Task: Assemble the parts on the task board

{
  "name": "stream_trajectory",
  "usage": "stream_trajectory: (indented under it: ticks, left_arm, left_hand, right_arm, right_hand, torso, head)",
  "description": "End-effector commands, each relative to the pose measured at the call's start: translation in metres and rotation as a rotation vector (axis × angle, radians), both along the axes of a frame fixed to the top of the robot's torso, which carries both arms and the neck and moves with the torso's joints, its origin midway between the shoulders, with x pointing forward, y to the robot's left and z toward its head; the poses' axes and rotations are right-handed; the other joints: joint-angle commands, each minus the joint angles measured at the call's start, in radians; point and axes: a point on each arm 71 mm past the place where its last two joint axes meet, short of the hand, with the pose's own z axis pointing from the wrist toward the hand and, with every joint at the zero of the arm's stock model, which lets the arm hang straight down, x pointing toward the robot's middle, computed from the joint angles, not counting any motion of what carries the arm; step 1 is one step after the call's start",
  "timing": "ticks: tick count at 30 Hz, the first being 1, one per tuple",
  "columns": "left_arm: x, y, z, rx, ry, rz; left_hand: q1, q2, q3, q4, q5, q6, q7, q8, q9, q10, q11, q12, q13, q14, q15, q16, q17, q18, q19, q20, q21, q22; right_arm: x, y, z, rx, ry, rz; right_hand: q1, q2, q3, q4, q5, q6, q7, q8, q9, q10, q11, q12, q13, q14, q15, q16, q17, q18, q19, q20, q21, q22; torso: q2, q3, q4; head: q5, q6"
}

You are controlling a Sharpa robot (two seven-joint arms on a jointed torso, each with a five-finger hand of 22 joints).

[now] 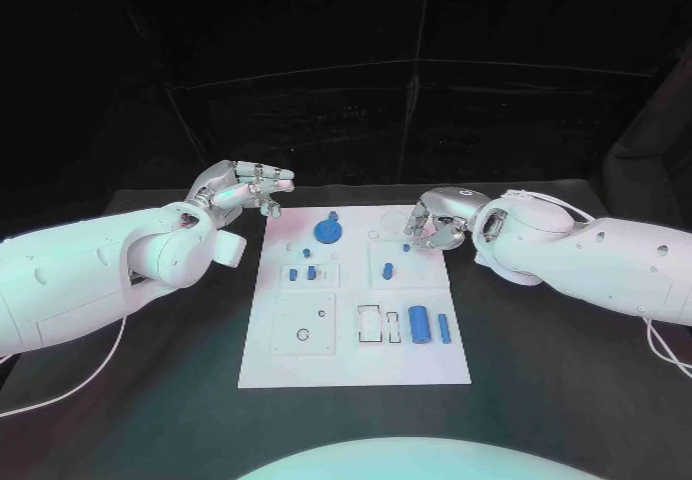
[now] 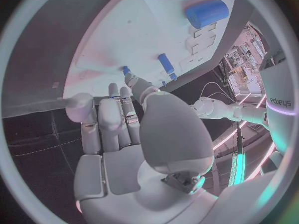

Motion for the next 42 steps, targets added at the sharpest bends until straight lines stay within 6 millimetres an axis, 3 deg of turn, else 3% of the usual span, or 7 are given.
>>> stream_trajectory:
  ticks: [1,7,17,30,42]
  left_arm:
    - [0.0,0.001,0.003,-0.111,0.013,0.025]
    - [-0.001,-0.001,0.002,-0.133,0.025,0.019]
    - [-0.003,-0.003,0.002,-0.143,0.034,0.006]
    - [-0.003,-0.002,0.002,-0.144,0.038,0.002]
    - [-0.003,-0.002,0.001,-0.145,0.041,-0.001]
  left_hand:
    - [-0.004,0.008,-0.007,0.0,-0.002,-0.008,0.008,-0.004,-0.002,-0.011,0.005,0.0,-0.002,-0.01,0.002,-0.008,-0.004,0.011,-0.009,0.0,-0.008,-0.004]
    - [-0.003,0.008,-0.009,-0.001,-0.002,-0.009,0.009,-0.004,-0.001,-0.012,0.006,0.001,-0.002,-0.012,0.003,-0.009,-0.005,0.011,-0.01,0.001,-0.01,-0.006]
    - [0.0,0.01,-0.01,-0.003,-0.002,-0.009,0.011,-0.003,-0.001,-0.012,0.006,0.004,-0.002,-0.016,0.004,-0.01,-0.008,0.011,-0.011,0.002,-0.014,-0.008]
    - [0.004,0.012,-0.01,-0.005,-0.002,-0.009,0.012,-0.002,0.0,-0.013,0.007,0.006,-0.002,-0.019,0.004,-0.011,-0.01,0.012,-0.012,0.003,-0.018,-0.011]
    - [0.006,0.013,-0.01,-0.007,-0.002,-0.009,0.012,-0.002,0.0,-0.013,0.007,0.007,-0.002,-0.02,0.004,-0.012,-0.012,0.012,-0.013,0.003,-0.02,-0.012]
  right_arm:
    - [0.001,0.002,0.001,-0.036,-0.028,0.002]
    - [0.0,0.007,-0.005,-0.042,-0.009,0.01]
    - [0.0,0.012,-0.012,-0.052,0.016,0.022]
    - [-0.001,0.017,-0.017,-0.077,0.048,0.035]
    - [-0.003,0.021,-0.021,-0.114,0.051,0.036]
  right_hand:
    - [-0.001,-0.009,0.01,-0.001,-0.005,-0.004,0.005,-0.004,-0.001,-0.007,0.002,-0.006,-0.007,0.016,0.008,0.009,0.009,0.003,0.007,0.004,0.007,0.01]
    - [0.002,-0.01,0.03,-0.008,-0.007,-0.007,0.007,-0.005,-0.001,-0.007,0.005,-0.01,-0.023,0.016,0.01,0.013,0.011,0.003,0.008,0.006,0.01,0.013]
    - [0.0,-0.007,0.069,-0.017,-0.014,-0.003,0.009,-0.003,0.001,0.003,0.006,-0.012,-0.048,0.017,0.011,0.023,0.021,0.001,0.013,0.007,0.017,0.024]
    - [-0.007,0.002,0.123,-0.025,-0.023,0.042,0.0,0.009,0.006,0.052,-0.005,0.0,-0.077,0.027,0.003,0.058,0.057,-0.01,0.048,0.002,0.058,0.092]
    - [-0.009,0.001,0.134,-0.029,-0.024,0.056,-0.003,0.01,0.006,0.068,-0.01,0.002,-0.083,0.031,-0.001,0.067,0.061,-0.02,0.076,-0.002,0.088,0.145]
  torso:
    - [0.001,0.0004,0.0017]
    - [0.001,-0.0014,0.0021]
    - [0.0,-0.0007,0.0013]
    - [0.001,-0.0004,0.0011]
    - [0.001,-0.0004,0.0004]
  head:
    - [0.003,0.001]
    - [0.005,0.0]
    - [0.011,-0.007]
    - [0.013,-0.012]
    - [0.013,-0.015]
